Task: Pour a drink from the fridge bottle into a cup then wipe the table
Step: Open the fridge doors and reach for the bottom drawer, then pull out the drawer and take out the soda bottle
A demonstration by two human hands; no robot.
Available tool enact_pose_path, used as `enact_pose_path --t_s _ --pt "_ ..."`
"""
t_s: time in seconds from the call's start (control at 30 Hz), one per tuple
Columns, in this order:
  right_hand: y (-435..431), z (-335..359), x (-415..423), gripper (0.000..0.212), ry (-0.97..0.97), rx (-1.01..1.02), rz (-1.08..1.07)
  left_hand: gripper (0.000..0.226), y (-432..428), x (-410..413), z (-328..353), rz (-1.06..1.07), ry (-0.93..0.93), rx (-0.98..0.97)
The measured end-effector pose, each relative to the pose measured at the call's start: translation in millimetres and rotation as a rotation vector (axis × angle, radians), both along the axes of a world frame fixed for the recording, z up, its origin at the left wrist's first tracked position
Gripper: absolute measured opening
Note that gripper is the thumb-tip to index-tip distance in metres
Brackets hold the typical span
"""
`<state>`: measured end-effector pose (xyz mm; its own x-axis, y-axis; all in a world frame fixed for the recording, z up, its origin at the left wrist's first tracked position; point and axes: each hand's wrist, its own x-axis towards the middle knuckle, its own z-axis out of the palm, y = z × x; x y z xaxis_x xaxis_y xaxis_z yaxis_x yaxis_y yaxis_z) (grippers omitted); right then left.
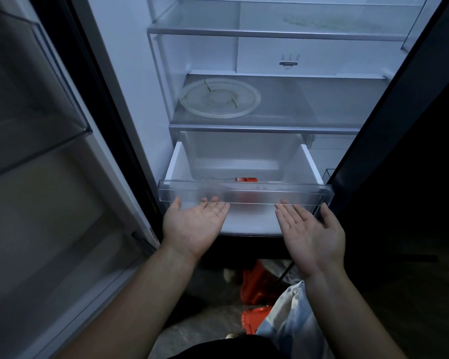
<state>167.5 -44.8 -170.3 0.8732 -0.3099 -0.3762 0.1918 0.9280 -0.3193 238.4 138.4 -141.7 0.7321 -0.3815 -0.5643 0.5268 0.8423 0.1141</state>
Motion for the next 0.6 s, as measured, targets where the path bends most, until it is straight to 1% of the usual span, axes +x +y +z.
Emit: enact_pose_path --t_s 0.03,0.07,0.13,0.17,0.2,0.23,0.27,0.3,0.33,0.4,0.43,0.47,0.53,0.57,0.6 --pt "-1 -2 -1 0.117 -0.012 -0.013 0.002 0.066 1 -1 -1 0.003 0.006 -0.001" --pt "-1 -3 -3 0.123 -0.016 -0.025 0.003 0.066 1 -2 -1 0.002 0.008 0.0" --pt "-2 -4 -4 0.119 -0.007 -0.038 0.009 0.066 1 -4 -1 -0.004 0.004 0.01" --pt "-3 -3 -4 0.109 0.012 -0.044 0.021 0.066 1 -5 -1 -0.011 0.005 0.022" --pt "-4 -3 -4 0.094 0.056 -0.072 0.046 0.065 2 -6 -1 -0.027 0.004 0.039" --pt "-5 -4 -4 0.074 0.127 -0.143 0.089 0.065 3 -7 1 -0.053 -0.004 0.057" --pt "-7 -5 -5 0.058 0.2 -0.267 0.145 0.064 5 -8 2 -0.089 -0.024 0.078" --pt "-8 -6 -6 0.047 0.261 -0.423 0.2 0.063 7 -9 5 -0.136 -0.062 0.097" --pt "-9 -5 -8 0.039 0.299 -0.601 0.237 0.06 9 -9 8 -0.196 -0.122 0.126" --pt "-9 0 -11 0.026 0.309 -0.986 0.207 0.051 10 -8 17 -0.321 -0.291 0.244" --pt "-10 4 -11 0.022 0.308 -1.186 0.152 0.045 8 -6 22 -0.352 -0.389 0.353" --pt "-11 6 -9 0.019 0.304 -1.383 0.082 0.038 5 -3 24 -0.354 -0.499 0.526" --pt "-17 8 2 0.025 0.261 -1.804 -0.046 0.028 -1 6 23 -0.314 -0.752 0.988" --pt "-21 7 9 0.03 0.222 -2.005 -0.089 0.027 -3 13 19 -0.307 -0.914 1.219" --pt "-25 4 16 0.033 0.188 -2.163 -0.108 0.029 -4 20 12 -0.337 -1.094 1.455"
